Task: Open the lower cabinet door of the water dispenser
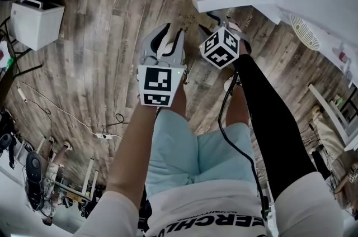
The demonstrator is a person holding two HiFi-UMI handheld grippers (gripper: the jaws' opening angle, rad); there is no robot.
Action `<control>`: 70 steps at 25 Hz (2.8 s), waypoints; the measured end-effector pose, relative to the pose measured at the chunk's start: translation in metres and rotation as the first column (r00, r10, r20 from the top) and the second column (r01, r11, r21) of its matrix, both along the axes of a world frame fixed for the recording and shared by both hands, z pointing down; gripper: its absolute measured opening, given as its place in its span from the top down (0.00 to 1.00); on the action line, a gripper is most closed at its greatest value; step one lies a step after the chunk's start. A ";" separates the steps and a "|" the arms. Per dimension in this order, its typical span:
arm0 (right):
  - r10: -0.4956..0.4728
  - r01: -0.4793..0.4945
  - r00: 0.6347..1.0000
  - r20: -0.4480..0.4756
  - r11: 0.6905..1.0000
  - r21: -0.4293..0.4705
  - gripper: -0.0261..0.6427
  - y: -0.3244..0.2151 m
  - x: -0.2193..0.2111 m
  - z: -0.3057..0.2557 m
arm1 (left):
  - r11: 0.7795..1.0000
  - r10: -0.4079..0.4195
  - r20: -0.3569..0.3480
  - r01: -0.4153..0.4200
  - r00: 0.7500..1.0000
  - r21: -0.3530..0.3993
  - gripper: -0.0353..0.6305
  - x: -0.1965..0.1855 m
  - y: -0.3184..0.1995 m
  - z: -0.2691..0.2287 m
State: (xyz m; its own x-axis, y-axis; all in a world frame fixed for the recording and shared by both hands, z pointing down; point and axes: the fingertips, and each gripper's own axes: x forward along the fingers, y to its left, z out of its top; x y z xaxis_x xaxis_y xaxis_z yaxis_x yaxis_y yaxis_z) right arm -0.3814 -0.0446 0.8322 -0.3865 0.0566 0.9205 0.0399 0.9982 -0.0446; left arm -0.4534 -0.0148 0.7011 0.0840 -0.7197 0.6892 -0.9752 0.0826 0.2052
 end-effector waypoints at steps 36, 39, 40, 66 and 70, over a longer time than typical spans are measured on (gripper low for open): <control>0.676 -0.739 0.640 0.367 0.672 0.052 0.70 -0.013 0.190 -0.317 | 0.851 0.471 0.173 -0.497 0.865 0.168 0.75 0.146 -0.006 -0.243; 0.710 -0.793 0.562 0.424 0.609 0.031 0.70 -0.001 0.219 -0.357 | 0.837 0.476 0.194 -0.509 0.858 0.201 0.75 0.173 -0.001 -0.278; 0.717 -0.806 0.540 0.441 0.592 0.023 0.70 0.005 0.229 -0.369 | 0.832 0.479 0.198 -0.514 0.855 0.209 0.75 0.182 0.003 -0.287; 0.609 -0.899 0.351 0.711 0.431 0.075 0.70 0.090 0.405 -0.571 | 0.720 0.387 0.283 -0.479 0.878 0.502 0.74 0.301 0.072 -0.495; 0.588 -0.909 0.330 0.738 0.410 0.080 0.70 0.101 0.417 -0.594 | 0.687 0.403 0.297 -0.501 0.866 0.527 0.74 0.309 0.082 -0.516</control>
State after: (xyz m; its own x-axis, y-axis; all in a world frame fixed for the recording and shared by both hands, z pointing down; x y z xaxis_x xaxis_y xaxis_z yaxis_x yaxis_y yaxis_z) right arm 0.0361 0.0563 0.2377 -0.4143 -0.8460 0.3355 -0.8824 0.4637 0.0798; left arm -0.1446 0.0672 0.1855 0.4393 -0.8771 0.1942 -0.8837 -0.4608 -0.0823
